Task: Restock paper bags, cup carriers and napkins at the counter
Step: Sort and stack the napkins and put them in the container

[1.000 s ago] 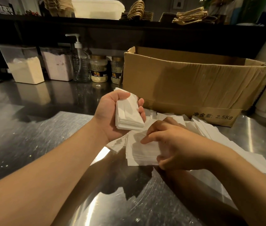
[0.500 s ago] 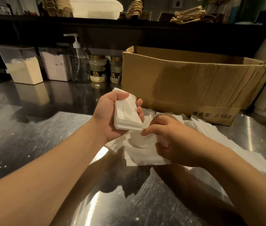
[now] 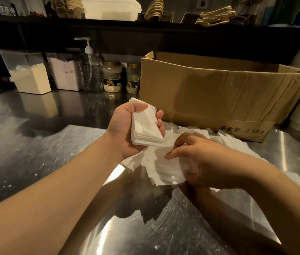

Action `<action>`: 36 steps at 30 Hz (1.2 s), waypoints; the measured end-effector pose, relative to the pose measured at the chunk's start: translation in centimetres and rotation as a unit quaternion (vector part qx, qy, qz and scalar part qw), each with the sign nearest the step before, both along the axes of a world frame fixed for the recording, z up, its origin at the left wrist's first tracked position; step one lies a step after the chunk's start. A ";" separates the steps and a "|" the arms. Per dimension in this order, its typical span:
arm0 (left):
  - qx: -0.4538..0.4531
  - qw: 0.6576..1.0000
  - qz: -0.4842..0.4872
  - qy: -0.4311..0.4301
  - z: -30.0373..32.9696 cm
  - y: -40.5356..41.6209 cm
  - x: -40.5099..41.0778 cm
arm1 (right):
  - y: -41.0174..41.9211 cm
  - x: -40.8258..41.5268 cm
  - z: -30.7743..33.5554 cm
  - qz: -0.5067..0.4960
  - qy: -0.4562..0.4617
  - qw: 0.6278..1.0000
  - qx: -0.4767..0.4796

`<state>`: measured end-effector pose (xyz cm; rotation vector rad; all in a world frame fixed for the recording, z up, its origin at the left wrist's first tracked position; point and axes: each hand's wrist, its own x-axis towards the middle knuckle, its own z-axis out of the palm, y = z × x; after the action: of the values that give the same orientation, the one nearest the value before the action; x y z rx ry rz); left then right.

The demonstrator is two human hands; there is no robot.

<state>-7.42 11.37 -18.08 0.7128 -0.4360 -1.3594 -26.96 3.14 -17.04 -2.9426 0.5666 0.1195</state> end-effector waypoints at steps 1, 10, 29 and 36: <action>0.000 1.000 0.000 0.000 0.0 0.0 0.0 | -0.2 0.0 -0.1 0.001 -0.004 1.000 0.003; -0.003 1.000 -0.008 0.001 -0.2 -0.1 0.3 | -0.7 -0.3 -0.4 -0.003 0.011 1.000 0.018; 0.002 1.000 -0.028 -0.013 -0.1 0.0 0.3 | -1.2 0.1 -0.8 0.015 -0.225 0.972 0.060; 0.005 0.994 -0.056 -0.098 -0.2 0.1 0.3 | -0.7 -0.7 0.2 0.025 -0.382 0.847 0.369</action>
<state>-7.17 11.44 -18.25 0.8439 -0.6343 -1.4025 -27.66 2.49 -16.79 -1.9962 0.2254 -0.6523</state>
